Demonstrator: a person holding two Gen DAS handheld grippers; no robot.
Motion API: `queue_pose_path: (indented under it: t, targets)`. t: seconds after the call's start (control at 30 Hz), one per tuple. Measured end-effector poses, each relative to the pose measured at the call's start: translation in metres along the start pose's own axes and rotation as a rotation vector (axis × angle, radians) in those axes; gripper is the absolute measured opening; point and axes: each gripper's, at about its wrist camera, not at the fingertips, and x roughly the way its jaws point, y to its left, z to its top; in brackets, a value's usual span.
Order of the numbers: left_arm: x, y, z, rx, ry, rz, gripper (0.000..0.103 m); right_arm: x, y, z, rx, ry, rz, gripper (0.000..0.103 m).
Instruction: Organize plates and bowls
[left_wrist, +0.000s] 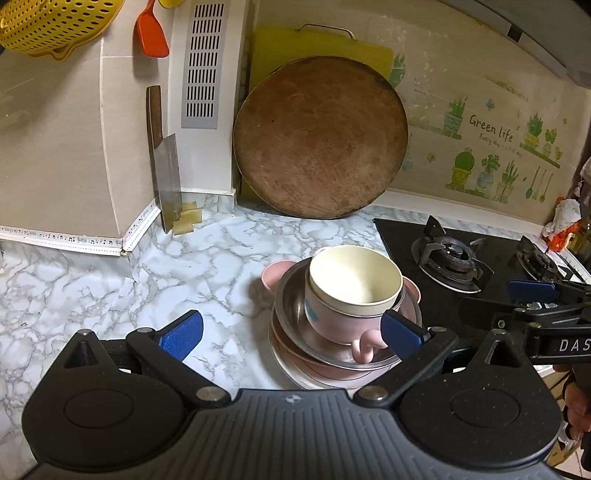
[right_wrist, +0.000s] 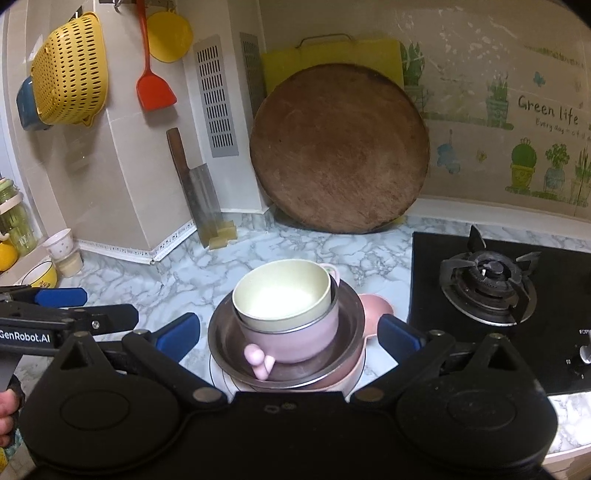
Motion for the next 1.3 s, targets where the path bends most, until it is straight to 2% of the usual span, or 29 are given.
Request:
queue_pose_path:
  t: [0.6,1.3]
  targets:
    - [-0.002,-0.023,-0.004,-0.054,0.001,0.081,0.103,0.007,-0.019,0.008,-0.024,0.033,0.103,0.103]
    - [-0.016,-0.042,-0.017,-0.125,0.003,0.121,0.103,-0.004,-0.031,0.001,-0.028,0.064,0.143,0.103]
